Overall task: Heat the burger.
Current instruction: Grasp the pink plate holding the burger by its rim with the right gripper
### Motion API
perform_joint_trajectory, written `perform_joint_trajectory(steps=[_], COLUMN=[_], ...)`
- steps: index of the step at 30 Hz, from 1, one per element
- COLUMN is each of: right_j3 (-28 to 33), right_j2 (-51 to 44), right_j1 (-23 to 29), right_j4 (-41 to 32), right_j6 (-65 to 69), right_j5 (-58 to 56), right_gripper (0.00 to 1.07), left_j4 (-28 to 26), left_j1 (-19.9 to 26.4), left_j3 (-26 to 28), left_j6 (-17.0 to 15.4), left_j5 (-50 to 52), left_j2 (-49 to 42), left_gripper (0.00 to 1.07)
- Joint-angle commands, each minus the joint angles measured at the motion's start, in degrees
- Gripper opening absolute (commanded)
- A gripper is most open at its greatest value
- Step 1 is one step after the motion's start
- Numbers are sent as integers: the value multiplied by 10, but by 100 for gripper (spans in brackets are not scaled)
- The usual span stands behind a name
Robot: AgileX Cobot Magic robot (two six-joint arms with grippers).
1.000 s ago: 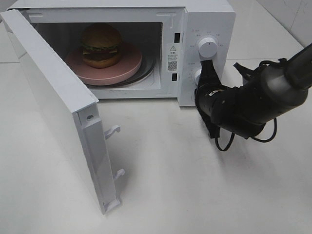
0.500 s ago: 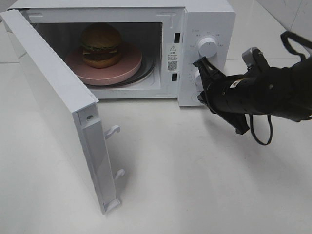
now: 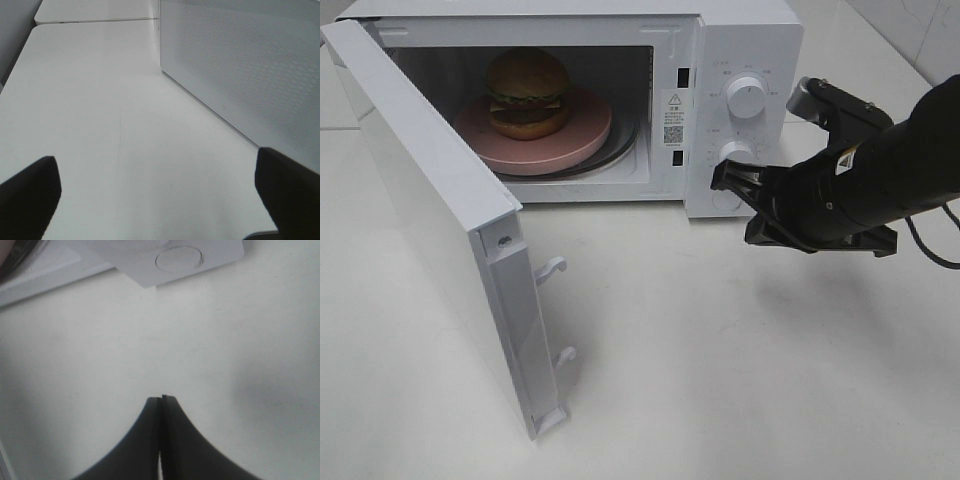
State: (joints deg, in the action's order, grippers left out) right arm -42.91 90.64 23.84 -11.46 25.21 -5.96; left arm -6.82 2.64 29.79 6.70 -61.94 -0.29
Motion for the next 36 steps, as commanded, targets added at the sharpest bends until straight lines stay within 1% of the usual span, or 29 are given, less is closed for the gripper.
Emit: perform_joint_trajectory(steps=[1, 2, 4, 5, 6, 7, 9, 10, 12, 13, 14, 16, 17, 19, 20, 21, 22, 23, 24, 25, 26, 27, 28, 29, 30, 32, 33, 35, 36], right_j3=[1, -2, -4, -10, -10, -16, -19, -24, -27, -33, -33, -42, -42, -52, -52, -59, -59, -68, -72, -72, -80, -83, -83, -88, -88, -93, -93, -97, -97], right_j2=[-17, -25, -29, -36, -36, -41, -43, -46, -48, -50, -50, -49, -49, -49, -49, -49, -49, -49, -49, -49, -49, -49, -49, -50, -50, -50, -50, -51, -51], right_j1=[-3, -3, -3, -3, -3, -3, -3, -3, -3, -3, -3, -3, -3, -3, -3, -3, -3, -1, -1, -1, -1, -1, -1, -1, -1, -1, -1, -1, -1], right_j4=[7, 7, 7, 7, 7, 7, 7, 7, 7, 9, 9, 16, 16, 25, 25, 33, 33, 40, 44, 44, 44, 45, 45, 46, 46, 47, 47, 48, 48], right_j6=[-54, -95, -113, -161, -161, -204, -227, -275, -292, -330, -330, -400, -400, -480, -480, -537, -537, -591, -621, -621, -675, -703, -703, -752, -752, -835, -835, -946, -946], right_j5=[-54, -89, -107, -147, -147, -181, -193, -221, -232, -261, -261, -309, -309, -351, -351, -375, -375, -397, -405, -405, -412, -414, -414, -414, -414, -413, -413, -414, -414], right_gripper=[0, 0, 0, 1, 1, 1, 1, 2, 2, 2, 2, 2, 2, 2, 2, 2, 2, 2, 3, 3, 3, 3, 3, 3, 3, 4, 4, 4, 4], left_j4=[-1, -1, -1, -1, -1, -1, -1, -1, -1, -1, -1, -1, -1, -1, -1, -1, -1, -1, -1, -1, -1, -1, -1, -1, -1, -1, -1, -1, -1], left_j1=[-1, -1, -1, -1, -1, -1, -1, -1, -1, -1, -1, -1, -1, -1, -1, -1, -1, -1, -1, -1, -1, -1, -1, -1, -1, -1, -1, -1, -1], left_j3=[-2, -2, -2, -2, -2, -2, -2, -2, -2, -2, -2, -2, -2, -2, -2, -2, -2, -2, -2, -2, -2, -2, -2, -2, -2, -2, -2, -2, -2], left_j6=[1, 1, 1, 1, 1, 1, 1, 1, 1, 1, 1, 1, 1, 1, 1, 1, 1, 1, 1, 1, 1, 1, 1, 1, 1, 1, 1, 1, 1], left_j5=[5, 5, 5, 5, 5, 5, 5, 5, 5, 5, 5, 5, 5, 5, 5, 5, 5, 5, 5, 5, 5, 5, 5, 5, 5, 5, 5, 5, 5], left_j2=[-10, -10, -10, -10, -10, -10, -10, -10, -10, -10, -10, -10, -10, -10, -10, -10, -10, -10, -10, -10, -10, -10, -10, -10, -10, -10, -10, -10, -10], left_gripper=[98, 98, 98, 98, 98, 98, 98, 98, 98, 98, 98, 98, 98, 98, 98, 98, 98, 98, 98, 98, 98, 98, 98, 98, 98, 98, 98, 98, 98])
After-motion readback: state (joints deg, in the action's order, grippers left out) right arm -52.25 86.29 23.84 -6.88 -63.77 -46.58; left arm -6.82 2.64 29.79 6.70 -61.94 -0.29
